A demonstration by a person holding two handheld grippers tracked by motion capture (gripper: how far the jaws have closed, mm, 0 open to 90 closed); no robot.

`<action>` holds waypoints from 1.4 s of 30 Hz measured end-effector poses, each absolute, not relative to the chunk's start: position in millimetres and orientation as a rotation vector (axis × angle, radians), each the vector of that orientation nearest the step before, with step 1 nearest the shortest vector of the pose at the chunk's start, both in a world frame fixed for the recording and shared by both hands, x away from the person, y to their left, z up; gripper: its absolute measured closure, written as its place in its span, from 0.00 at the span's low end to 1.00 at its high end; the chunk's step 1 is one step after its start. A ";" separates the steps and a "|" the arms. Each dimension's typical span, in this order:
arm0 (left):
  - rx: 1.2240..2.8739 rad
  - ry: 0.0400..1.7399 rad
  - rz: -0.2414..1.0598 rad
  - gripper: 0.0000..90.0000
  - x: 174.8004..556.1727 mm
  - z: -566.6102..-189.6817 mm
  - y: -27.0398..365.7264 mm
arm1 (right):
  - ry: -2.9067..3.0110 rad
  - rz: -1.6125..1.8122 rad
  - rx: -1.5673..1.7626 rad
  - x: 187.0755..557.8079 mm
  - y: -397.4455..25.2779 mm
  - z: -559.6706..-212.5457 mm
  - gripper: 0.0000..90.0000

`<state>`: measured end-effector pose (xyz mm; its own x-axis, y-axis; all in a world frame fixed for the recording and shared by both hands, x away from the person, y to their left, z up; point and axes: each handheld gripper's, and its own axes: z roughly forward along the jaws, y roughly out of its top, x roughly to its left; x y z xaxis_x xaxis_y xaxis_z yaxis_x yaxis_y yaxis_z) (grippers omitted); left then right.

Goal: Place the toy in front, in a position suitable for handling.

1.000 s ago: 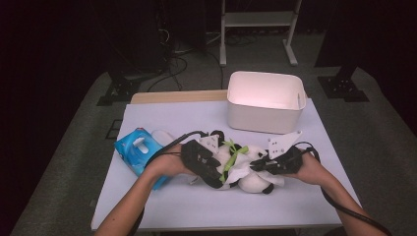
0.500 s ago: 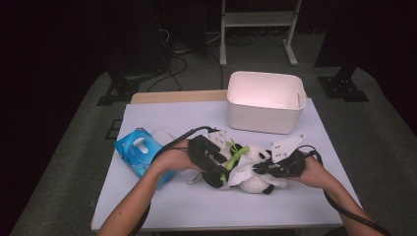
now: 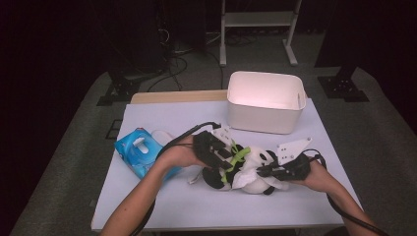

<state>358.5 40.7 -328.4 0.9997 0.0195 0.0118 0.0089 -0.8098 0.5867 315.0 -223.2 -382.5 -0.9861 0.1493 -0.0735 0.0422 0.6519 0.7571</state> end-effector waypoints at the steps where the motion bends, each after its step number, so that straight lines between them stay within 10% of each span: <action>1: 2.517 0.025 0.026 0.66 359.2 -327.8 39.1 | 2.738 1.246 0.158 314.3 -222.9 -382.8 0.95; 25: 2.591 0.058 0.081 0.68 359.0 -337.1 8.9 | 2.701 1.270 0.179 317.5 -226.2 -386.7 0.95; 42: 2.533 0.171 0.073 0.68 370.6 -328.0 62.9 | 2.704 1.279 0.178 316.7 -227.5 -387.5 0.95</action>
<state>370.6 62.9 -328.0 0.9902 0.1389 0.0139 0.1064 -0.8158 0.5685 316.7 -227.5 -387.5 -0.9825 0.1683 -0.0799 0.0450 0.6306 0.7748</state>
